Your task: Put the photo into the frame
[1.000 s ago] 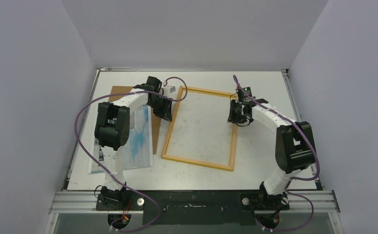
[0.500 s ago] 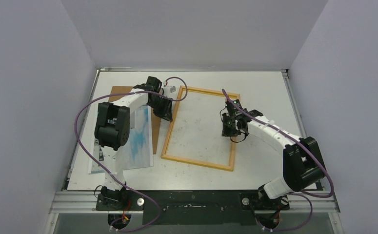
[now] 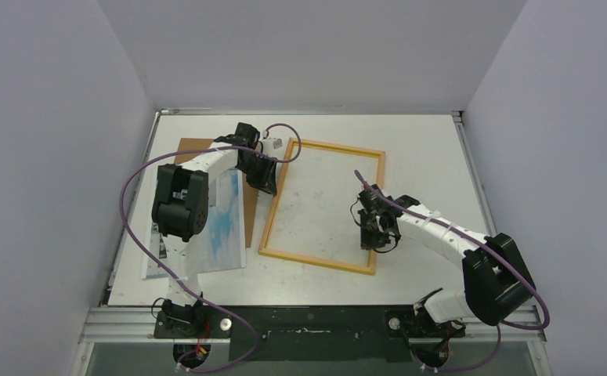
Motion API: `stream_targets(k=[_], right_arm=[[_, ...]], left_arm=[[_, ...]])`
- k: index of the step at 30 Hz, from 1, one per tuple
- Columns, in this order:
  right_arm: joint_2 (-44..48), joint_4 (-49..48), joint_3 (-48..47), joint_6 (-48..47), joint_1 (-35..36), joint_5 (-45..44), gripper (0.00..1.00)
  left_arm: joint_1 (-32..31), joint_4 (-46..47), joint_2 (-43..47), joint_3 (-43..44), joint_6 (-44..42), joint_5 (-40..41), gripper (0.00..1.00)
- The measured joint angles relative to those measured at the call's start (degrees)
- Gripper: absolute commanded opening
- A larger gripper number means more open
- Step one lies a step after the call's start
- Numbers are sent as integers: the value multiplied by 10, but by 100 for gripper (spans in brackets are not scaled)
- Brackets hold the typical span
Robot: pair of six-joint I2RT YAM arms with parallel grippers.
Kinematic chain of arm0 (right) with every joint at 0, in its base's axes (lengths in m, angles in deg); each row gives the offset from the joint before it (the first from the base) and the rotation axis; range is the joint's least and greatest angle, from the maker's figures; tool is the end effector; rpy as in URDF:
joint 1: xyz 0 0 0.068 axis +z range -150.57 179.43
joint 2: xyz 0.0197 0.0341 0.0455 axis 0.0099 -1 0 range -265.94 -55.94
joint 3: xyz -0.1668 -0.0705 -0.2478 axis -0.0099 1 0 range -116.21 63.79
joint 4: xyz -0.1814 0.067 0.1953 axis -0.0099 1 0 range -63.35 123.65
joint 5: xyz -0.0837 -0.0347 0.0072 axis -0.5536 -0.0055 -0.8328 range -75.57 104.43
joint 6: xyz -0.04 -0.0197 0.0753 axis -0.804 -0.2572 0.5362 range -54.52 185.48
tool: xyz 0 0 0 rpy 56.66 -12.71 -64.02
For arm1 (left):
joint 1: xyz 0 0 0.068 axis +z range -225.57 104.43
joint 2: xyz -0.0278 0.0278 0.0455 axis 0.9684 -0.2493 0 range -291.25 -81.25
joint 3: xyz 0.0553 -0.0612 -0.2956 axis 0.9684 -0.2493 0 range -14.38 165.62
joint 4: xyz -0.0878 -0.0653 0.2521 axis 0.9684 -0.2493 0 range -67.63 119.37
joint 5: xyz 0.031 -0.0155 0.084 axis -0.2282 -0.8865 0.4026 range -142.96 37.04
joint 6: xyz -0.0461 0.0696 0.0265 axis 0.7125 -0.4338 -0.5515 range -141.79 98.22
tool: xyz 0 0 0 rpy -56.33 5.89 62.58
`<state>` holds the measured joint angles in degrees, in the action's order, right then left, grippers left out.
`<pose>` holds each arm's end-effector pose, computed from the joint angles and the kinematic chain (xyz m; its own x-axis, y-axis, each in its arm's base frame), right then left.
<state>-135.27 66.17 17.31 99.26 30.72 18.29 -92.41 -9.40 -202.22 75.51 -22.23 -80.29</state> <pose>0.2203 0.1400 0.1730 -0.9747 0.0568 -0.2161 0.0076 0.9751 0.2217 0.4453 -0.1722 0.1533 -0.8953 0.2783 -0.3479 0.4158 0.8022 -0.4284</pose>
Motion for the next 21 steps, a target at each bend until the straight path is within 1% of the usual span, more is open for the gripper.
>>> stream_targets(k=[10, 21], right_arm=[[-3, 6, 6, 8, 7, -7, 14], [-48, -17, 5, -1, 2, -19, 15]], left_arm=[[0, 0, 0, 0, 0, 0, 23], [0, 0, 0, -8, 0, -2, 23]])
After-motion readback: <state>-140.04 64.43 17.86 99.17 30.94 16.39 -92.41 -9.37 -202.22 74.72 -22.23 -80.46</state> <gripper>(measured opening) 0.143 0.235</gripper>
